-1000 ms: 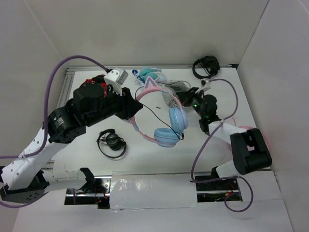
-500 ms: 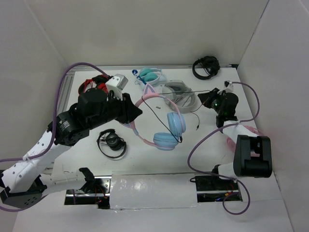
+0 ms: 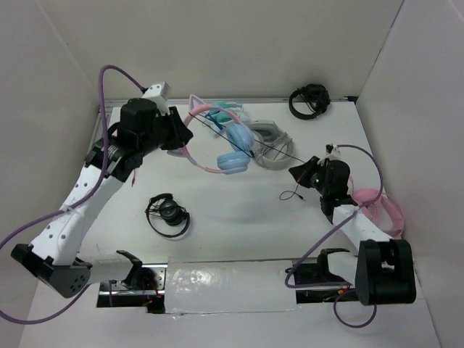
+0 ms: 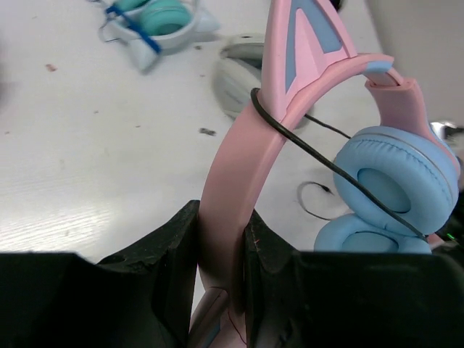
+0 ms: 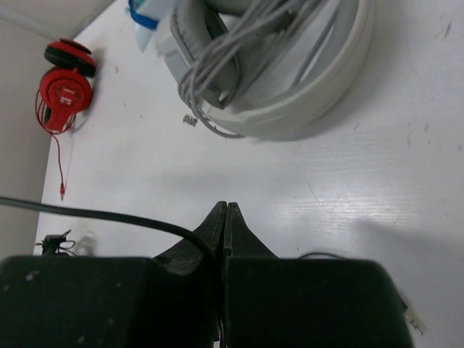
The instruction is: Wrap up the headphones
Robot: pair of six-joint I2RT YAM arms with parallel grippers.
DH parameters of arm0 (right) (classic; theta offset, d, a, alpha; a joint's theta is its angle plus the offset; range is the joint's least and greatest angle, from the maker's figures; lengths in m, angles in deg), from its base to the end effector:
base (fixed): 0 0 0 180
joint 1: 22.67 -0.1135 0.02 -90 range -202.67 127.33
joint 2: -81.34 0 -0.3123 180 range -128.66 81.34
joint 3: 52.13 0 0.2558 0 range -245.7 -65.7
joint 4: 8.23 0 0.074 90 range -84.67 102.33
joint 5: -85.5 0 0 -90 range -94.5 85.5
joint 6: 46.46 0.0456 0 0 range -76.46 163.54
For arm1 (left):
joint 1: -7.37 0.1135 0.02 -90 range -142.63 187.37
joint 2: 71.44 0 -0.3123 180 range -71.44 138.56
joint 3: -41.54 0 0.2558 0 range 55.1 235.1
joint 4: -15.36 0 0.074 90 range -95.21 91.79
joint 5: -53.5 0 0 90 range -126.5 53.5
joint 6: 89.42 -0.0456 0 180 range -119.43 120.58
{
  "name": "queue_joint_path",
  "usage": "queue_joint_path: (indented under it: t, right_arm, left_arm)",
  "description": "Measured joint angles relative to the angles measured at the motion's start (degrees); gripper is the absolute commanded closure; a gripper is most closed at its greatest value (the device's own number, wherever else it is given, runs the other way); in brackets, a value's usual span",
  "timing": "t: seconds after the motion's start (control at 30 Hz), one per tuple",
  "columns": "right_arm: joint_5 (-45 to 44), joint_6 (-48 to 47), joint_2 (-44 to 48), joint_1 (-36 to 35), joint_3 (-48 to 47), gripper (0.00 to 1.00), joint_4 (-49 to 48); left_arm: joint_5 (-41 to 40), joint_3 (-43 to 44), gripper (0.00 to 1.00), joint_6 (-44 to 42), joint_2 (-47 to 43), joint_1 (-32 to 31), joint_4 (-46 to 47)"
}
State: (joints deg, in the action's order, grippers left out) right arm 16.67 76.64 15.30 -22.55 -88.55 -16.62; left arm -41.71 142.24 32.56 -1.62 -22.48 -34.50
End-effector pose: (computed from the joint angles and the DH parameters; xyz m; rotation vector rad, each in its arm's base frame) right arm 0.2242 0.0160 0.2303 0.3219 1.9609 0.7361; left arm 0.2143 -0.1182 0.4991 -0.0997 1.9508 -0.6395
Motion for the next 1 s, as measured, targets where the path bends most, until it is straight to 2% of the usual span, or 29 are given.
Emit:
queue_joint_path:
  t: [0.17,0.33,0.47,0.77,1.0]
  right_arm:
    - [-2.7,-1.3,9.4,-0.4,0.0,1.0,2.6]
    - [-5.7,-3.8,16.3,-3.0,-0.7,1.0,9.5]
    - [-8.3,-8.0,20.9,-9.4,-5.0,1.0,18.2]
    - [-10.3,-22.1,26.6,-29.9,-15.9,1.0,29.4]
    - [-13.0,-31.9,19.5,-41.0,-25.0,1.0,36.7]
  left_arm:
    - [5.7,-2.2,1.0,-0.7,2.4,9.9,0.3]
    - [9.0,-5.9,1.0,-2.1,2.7,13.0,3.3]
    - [9.4,-5.9,1.0,-3.2,5.7,15.1,5.9]
    - [7.0,-5.7,1.0,-4.1,15.8,14.4,7.9]
    - [5.3,-6.1,1.0,-10.3,18.6,9.8,10.4]
